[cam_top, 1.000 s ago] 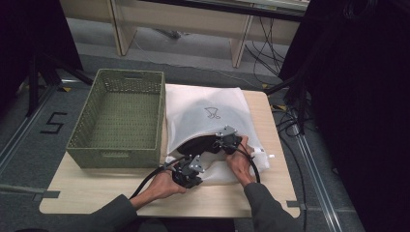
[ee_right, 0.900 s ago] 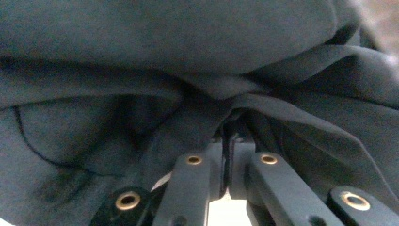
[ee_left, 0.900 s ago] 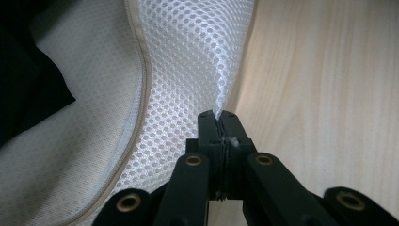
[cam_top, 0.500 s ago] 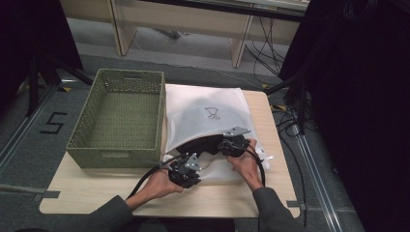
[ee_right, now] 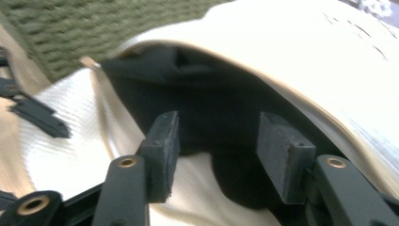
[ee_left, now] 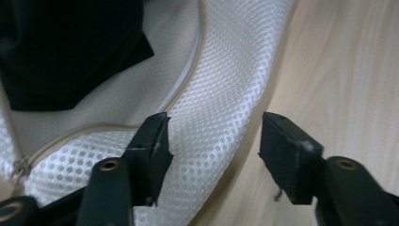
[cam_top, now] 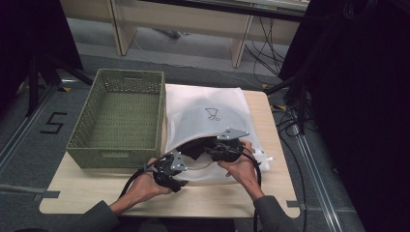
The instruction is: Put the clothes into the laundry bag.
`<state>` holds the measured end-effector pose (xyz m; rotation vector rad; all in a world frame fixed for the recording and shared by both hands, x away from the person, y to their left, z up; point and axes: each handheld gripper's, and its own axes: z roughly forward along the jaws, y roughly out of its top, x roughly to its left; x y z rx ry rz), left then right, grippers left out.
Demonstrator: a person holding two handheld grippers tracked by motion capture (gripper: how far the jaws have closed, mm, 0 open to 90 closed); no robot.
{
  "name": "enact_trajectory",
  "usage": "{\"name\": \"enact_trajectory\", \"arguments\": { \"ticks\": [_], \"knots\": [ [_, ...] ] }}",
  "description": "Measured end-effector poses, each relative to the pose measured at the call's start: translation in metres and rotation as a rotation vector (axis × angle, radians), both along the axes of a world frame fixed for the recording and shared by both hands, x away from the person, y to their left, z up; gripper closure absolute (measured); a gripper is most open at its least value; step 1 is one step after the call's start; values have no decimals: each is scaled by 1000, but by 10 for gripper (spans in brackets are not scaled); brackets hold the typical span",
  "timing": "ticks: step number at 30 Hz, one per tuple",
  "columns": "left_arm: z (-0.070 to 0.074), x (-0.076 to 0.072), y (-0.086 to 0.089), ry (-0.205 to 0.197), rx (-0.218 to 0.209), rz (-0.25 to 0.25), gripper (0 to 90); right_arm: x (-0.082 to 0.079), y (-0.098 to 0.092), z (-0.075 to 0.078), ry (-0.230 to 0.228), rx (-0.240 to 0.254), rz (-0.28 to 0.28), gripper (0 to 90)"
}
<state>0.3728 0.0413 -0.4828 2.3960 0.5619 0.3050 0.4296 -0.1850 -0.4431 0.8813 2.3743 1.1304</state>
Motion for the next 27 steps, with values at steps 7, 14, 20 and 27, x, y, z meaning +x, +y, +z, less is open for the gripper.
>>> {"name": "enact_trajectory", "arguments": {
  "ticks": [7, 14, 20, 27],
  "knots": [
    [-11, 7, 0, -3, 37, -17, 493, 5, 27, -2, -9, 7, 33, 378],
    [-18, 11, 1, 9, 35, -18, 807, 22, 51, -28, 10, -103, -12, 360],
    [-15, 11, 4, 54, 7, -14, 871, 33, 56, -50, 16, -203, -43, 338],
    [-14, 10, 6, 59, 16, -43, 874, 46, 55, -60, -39, -255, -74, 727]
  ]
}}
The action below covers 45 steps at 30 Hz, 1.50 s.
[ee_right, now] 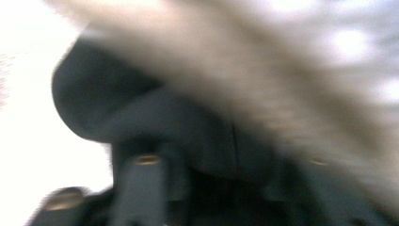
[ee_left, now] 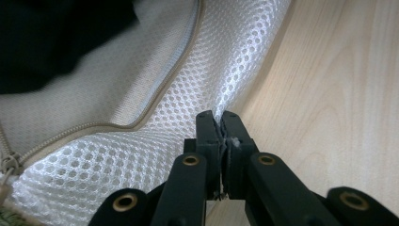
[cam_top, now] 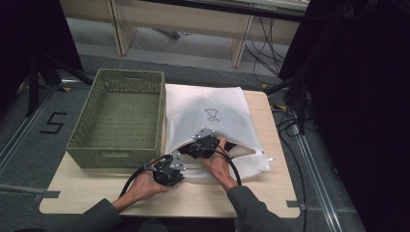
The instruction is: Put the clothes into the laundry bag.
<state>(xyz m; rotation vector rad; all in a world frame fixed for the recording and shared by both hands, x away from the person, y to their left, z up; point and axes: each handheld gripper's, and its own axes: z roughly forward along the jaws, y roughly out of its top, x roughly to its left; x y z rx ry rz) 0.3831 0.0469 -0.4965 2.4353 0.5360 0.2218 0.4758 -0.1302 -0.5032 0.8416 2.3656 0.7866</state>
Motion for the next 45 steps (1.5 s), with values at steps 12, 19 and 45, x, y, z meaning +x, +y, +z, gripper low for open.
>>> {"name": "enact_trajectory", "arguments": {
  "ticks": [12, 19, 45],
  "knots": [
    [1, -6, 1, 39, -3, -33, 888, 26, -3, 1, -136, 19, -104, 803],
    [2, -7, 0, 53, -10, -40, 884, 33, -7, -1, -133, 42, -119, 782],
    [58, 4, -10, -242, -111, 139, 451, -38, -83, 41, 13, 198, -118, 534]
  ]
}}
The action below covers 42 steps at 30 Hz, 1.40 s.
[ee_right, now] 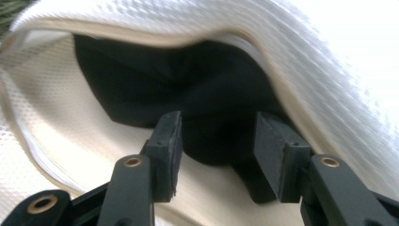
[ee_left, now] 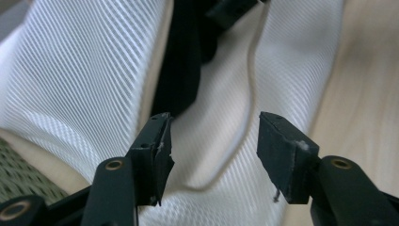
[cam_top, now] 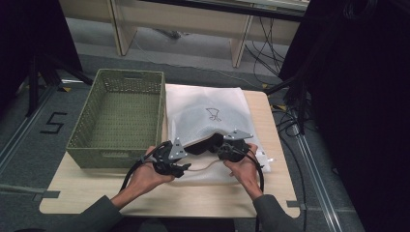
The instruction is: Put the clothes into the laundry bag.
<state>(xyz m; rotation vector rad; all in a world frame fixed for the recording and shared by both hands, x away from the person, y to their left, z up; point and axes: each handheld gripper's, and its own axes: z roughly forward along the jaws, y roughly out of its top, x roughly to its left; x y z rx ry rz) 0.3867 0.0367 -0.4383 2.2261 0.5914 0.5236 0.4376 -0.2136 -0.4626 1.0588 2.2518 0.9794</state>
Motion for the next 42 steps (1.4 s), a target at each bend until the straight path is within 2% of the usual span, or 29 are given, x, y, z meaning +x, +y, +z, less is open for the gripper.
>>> {"name": "enact_trajectory", "arguments": {
  "ticks": [1, 2, 3, 4, 6, 7, 10, 12, 13, 14, 15, 17, 18, 19, 21, 22, 24, 26, 28, 29, 30, 32, 35, 36, 37, 38, 39, 40, 42],
  "knots": [
    [2, 3, -3, -17, 14, 9, 451, -1, -4, 1, 15, -5, -1, 533],
    [5, 8, -7, -37, 35, 24, 449, 0, -6, -1, -5, 7, -11, 533],
    [6, 11, -10, -47, 40, 36, 443, -1, -9, 1, 27, 7, -20, 532],
    [8, 14, -14, -46, 48, 46, 440, 0, -10, -1, 6, 8, -17, 529],
    [9, 20, -22, -50, 69, 68, 438, -1, -9, -2, 37, 15, -31, 517],
    [9, 24, -26, -56, 81, 78, 436, 0, -9, -5, 14, 8, -18, 507],
    [6, 35, -34, -22, 98, 123, 449, 0, -5, -7, 38, -9, 1, 497],
    [2, 43, -38, -32, 133, 135, 476, 0, -1, -9, 61, 1, 3, 496],
    [0, 46, -40, -35, 154, 136, 504, 1, 1, -10, 70, 6, -2, 496],
    [-2, 50, -40, -33, 174, 137, 552, 4, 3, -13, 46, -7, 16, 496],
    [-3, 52, -40, -47, 188, 131, 627, 3, 5, -13, 82, -6, 11, 496],
    [-4, 54, -40, -60, 195, 114, 781, 6, 10, -17, 89, 1, 18, 525],
    [-3, 55, -39, -70, 202, 108, 805, 8, 13, -19, 62, -4, 41, 551],
    [-2, 54, -39, -63, 199, 108, 824, 9, 17, -20, 74, 11, 40, 586],
    [2, 54, -36, -61, 184, 102, 836, 14, 23, -24, 63, 7, 57, 633],
    [5, 53, -35, -60, 180, 93, 839, 16, 25, -26, 86, 12, 50, 662],
    [8, 52, -33, -65, 185, 72, 843, 24, 28, -34, 85, 8, 59, 666],
    [9, 50, -32, -39, 169, 62, 849, 31, 35, -41, 90, 30, 12, 694],
    [10, 49, -31, -37, 164, 52, 852, 39, 40, -44, 20, -3, 22, 833],
    [10, 49, -31, -33, 166, 45, 852, 41, 42, -44, 5, -17, 16, 862],
    [10, 49, -31, -24, 157, 44, 852, 44, 44, -44, -23, -16, 6, 868],
    [10, 50, -30, -4, 152, 32, 853, 48, 49, -44, -37, 1, -45, 872],
    [8, 50, -31, 15, 154, 18, 852, 57, 52, -48, -78, -31, -57, 871],
    [8, 50, -31, 15, 163, 9, 852, 58, 54, -48, -82, -21, -75, 871],
    [7, 51, -31, 13, 171, 0, 852, 58, 56, -49, -59, -6, -99, 870],
    [6, 50, -32, 30, 161, 8, 852, 60, 55, -50, -79, -16, -96, 869],
    [7, 51, -31, 24, 176, -4, 852, 60, 55, -50, -93, -23, -98, 869],
    [5, 52, -31, 43, 157, 9, 852, 61, 54, -51, -104, -39, -87, 867],
    [5, 54, -30, 47, 157, 7, 849, 60, 53, -50, -99, -17, -91, 849]
  ]
}}
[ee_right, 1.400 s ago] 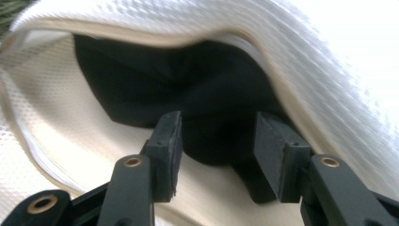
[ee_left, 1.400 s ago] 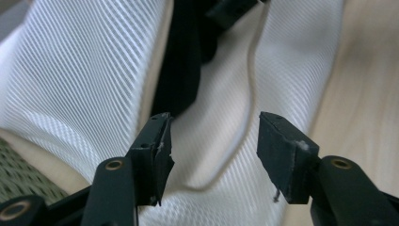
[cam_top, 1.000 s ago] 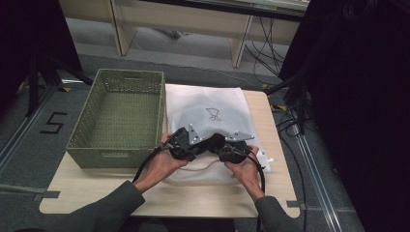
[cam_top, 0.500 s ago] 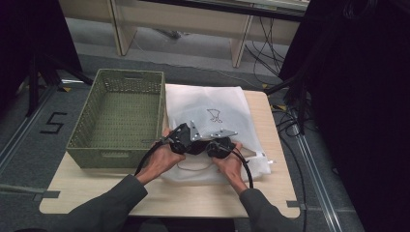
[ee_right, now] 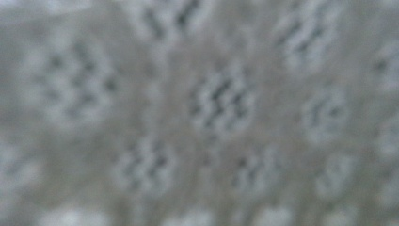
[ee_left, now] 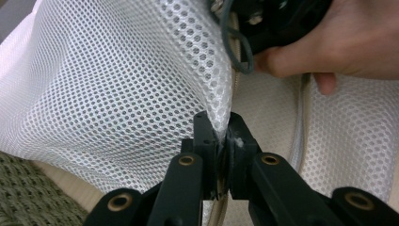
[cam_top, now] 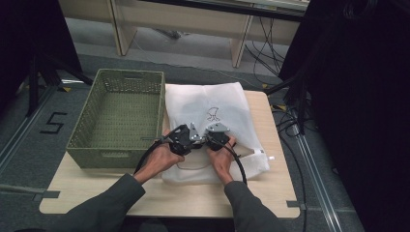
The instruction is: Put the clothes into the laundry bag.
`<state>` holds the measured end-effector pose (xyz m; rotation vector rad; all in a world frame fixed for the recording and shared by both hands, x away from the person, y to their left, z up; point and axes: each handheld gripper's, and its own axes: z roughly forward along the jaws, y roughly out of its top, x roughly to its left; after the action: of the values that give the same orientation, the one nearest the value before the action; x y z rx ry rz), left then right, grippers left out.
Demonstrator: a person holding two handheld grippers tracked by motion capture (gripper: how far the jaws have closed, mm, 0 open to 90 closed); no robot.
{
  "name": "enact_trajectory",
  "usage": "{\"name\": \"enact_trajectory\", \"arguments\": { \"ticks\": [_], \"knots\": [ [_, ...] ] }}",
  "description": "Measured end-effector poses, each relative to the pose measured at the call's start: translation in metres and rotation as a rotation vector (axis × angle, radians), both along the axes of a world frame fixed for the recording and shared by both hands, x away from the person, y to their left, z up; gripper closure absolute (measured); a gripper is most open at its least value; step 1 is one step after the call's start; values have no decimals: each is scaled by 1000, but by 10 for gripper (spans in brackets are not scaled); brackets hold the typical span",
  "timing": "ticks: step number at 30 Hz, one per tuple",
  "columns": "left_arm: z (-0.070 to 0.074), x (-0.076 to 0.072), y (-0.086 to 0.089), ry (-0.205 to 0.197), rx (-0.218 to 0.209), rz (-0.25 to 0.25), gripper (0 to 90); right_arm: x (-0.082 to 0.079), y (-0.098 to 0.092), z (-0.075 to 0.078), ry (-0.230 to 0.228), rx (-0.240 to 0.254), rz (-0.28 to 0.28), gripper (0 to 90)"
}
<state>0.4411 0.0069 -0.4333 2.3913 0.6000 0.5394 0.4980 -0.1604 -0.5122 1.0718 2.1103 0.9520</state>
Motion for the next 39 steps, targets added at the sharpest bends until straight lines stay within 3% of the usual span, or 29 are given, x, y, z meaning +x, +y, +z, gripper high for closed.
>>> {"name": "enact_trajectory", "arguments": {
  "ticks": [3, 5, 7, 10, 11, 13, 14, 15, 18, 20, 22, 23, 25, 27, 30, 32, 35, 37, 39],
  "knots": [
    [-2, 1, 1, 11, -5, 10, 841, -7, -1, 7, 35, 52, 13, 741],
    [-2, 1, 2, 4, -1, 7, 832, -16, -4, 14, 85, 63, 45, 662],
    [-4, 1, 2, 12, -9, 16, 823, -28, -8, 22, 101, 77, 73, 612],
    [-7, 0, 1, 7, 17, 2, 812, -48, -18, 38, 141, 84, 108, 562],
    [-7, -1, 2, 2, 28, -4, 803, -57, -23, 45, 141, 68, 127, 551],
    [-10, -2, 1, 16, 29, -6, 789, -70, -34, 55, 138, 92, 144, 551],
    [-11, -2, 2, 13, 48, -19, 781, -77, -41, 61, 122, 87, 149, 550],
    [-13, -3, 1, 18, 29, -6, 777, -84, -48, 66, 97, 81, 143, 550],
    [-14, -4, 2, 5, 42, -17, 756, -95, -68, 75, 37, 37, 115, 540],
    [-14, -5, 2, 10, 32, -11, 746, -95, -79, 74, 21, -6, 101, 522],
    [-12, -6, 2, -3, 23, -17, 742, -92, -83, 71, 2, -11, 72, 508],
    [-11, -8, 2, -6, 20, -17, 742, -89, -85, 71, 3, -24, 74, 509],
    [-10, -8, 3, -6, 12, -18, 742, -83, -83, 68, -36, -57, 79, 514],
    [-8, -8, 5, -17, 10, -16, 754, -78, -78, 65, -46, -75, 109, 520],
    [-6, -7, 7, 3, -29, -4, 776, -77, -67, 63, -69, -114, 172, 523],
    [-6, -6, 7, 16, -51, -2, 791, -77, -57, 62, -76, -112, 212, 518],
    [-5, -5, 7, 23, -48, -16, 794, -73, -44, 57, -106, -157, 231, 504],
    [-5, -5, 7, 24, -47, -20, 792, -68, -39, 54, -118, -189, 252, 552],
    [-5, -4, 7, 34, -53, -13, 790, -65, -35, 52, -128, -225, 260, 672]
  ]
}}
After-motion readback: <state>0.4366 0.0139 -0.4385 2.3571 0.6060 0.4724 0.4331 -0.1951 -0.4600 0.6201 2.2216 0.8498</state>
